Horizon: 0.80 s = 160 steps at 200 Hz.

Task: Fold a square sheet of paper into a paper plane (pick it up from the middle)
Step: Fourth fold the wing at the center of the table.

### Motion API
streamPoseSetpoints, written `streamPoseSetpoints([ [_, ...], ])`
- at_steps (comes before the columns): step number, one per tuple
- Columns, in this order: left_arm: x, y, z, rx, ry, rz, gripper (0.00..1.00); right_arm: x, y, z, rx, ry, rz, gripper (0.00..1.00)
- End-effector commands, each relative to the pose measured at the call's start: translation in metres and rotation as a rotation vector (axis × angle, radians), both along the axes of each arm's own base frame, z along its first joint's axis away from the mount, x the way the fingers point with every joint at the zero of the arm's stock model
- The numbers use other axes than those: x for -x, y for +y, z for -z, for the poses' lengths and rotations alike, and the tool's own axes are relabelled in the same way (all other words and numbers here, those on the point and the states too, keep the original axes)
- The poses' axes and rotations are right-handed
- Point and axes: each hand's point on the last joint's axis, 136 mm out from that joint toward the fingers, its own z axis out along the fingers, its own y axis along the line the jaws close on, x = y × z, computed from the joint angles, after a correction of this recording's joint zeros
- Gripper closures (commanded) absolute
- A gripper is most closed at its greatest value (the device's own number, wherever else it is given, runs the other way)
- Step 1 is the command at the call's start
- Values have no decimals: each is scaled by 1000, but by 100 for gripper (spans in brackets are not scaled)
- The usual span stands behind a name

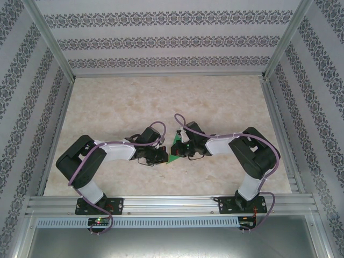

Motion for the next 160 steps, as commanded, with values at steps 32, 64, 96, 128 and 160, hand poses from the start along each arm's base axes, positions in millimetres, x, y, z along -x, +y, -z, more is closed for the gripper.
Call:
streamPoseSetpoints([
  [32,-14,-4,1,-6,-34,-2,100,4,-13,20,42,41,32,100],
  [64,1,14,23,-92,31,-14,100,1,-14,20,28,46,41,100],
  [96,20,34,41,-181,110,-23,100,-14,-27,20,29,17,67,100],
  [128,31,44,46,-215,147,-31,100,-53,-53,18,-1,-33,153,100],
  [160,32,41,48,-200,165,-24,100,-90,-86,23,6,-59,257,100],
])
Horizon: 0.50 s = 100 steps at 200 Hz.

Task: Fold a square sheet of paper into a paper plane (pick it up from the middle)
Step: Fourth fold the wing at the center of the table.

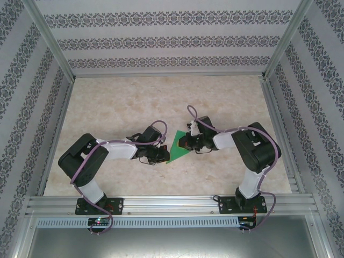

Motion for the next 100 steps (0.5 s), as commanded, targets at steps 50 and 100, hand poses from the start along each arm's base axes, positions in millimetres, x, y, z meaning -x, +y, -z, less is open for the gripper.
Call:
streamPoseSetpoints([
  [50,34,37,40,-169,157,-7,100,-83,-88,6,152,-120,267,100],
  [100,25,25,27,-109,119,9,100,-85,-84,-32,108,-161,271,100],
])
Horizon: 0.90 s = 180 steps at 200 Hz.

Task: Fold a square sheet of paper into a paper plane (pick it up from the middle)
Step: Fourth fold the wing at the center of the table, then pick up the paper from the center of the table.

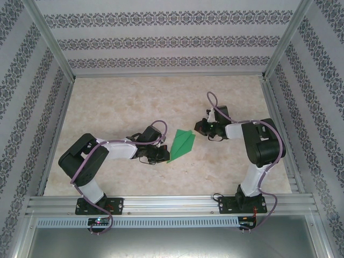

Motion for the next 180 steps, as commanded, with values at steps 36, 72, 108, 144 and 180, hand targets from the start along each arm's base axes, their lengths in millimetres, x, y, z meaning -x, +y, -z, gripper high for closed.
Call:
streamPoseSetpoints([
  [36,-12,2,-27,21,-18,-17,76,26,1,-43,15,-31,51,73],
  [72,-54,22,-70,-47,-180,-90,42,56,12,-47,-12,20,96,51],
  [108,-79,66,-78,-207,-256,-166,14,76,40,-38,-29,76,81,47],
  [144,-88,86,-80,-194,-262,-241,3,74,67,-28,-57,103,42,52],
  [180,-88,94,-80,-164,-244,-276,0,75,91,-26,-83,107,-28,59],
])
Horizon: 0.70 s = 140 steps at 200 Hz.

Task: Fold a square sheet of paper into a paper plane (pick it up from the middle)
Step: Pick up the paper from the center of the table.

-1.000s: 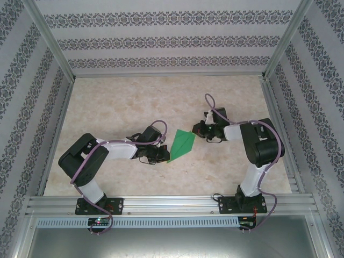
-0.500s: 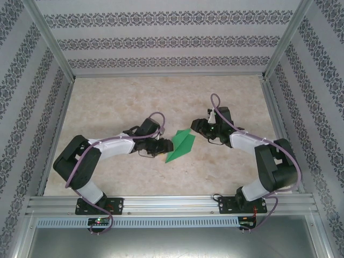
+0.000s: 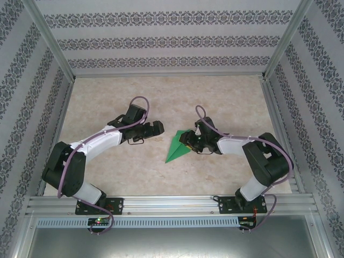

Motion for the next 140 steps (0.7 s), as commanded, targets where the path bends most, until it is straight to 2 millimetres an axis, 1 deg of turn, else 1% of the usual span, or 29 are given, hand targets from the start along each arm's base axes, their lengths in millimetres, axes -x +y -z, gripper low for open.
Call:
streamPoseSetpoints([
  [1,6,11,0,5,13,-22,0,-11,21,-16,-60,-51,-31,60],
  [33,7,12,3,100,46,-41,0,-13,34,-16,-80,-59,-66,69],
  [55,10,12,1,166,79,-29,0,-14,41,-13,-110,-51,-82,82],
  [74,14,13,-6,211,94,5,0,-18,43,-22,-134,-86,-89,92],
  [91,18,10,-14,260,95,32,0,-26,45,-44,-169,-149,-100,95],
  [107,21,3,-25,338,87,61,0,-34,45,-77,-240,-221,-106,95],
  [122,22,-8,-42,437,63,103,0,-42,43,-109,-312,-278,-108,96],
  [140,22,-20,-62,550,30,141,0,-49,41,-140,-401,-315,-104,95],
])
